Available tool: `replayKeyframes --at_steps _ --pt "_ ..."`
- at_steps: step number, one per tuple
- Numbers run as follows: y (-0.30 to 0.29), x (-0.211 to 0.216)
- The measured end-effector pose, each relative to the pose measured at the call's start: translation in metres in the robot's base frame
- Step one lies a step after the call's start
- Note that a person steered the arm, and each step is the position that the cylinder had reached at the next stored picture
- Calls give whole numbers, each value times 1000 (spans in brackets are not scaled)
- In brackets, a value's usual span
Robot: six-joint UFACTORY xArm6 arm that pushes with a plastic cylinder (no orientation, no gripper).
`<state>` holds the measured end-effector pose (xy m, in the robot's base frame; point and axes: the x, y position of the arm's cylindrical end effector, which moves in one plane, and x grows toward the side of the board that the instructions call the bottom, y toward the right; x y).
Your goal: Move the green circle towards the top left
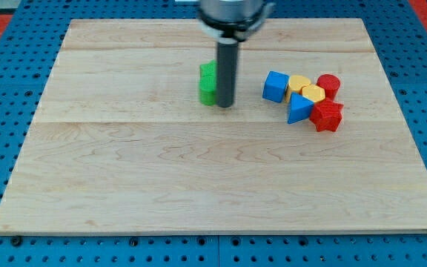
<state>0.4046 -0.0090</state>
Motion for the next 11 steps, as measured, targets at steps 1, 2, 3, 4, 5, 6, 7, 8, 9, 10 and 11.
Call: replayKeyframes --at_steps 1,2,3,4,5,6,7,8,9,10,11 --pt "-19 -8" --pt "7 -15" --pt "-23 -32" --pt "-66 -49" --pt "-79 -61" --pt "-77 -61" --pt "-90 -61" --pt "-98 -31" --pt "-124 -69" --pt "-135 -110" --pt "-113 -123"
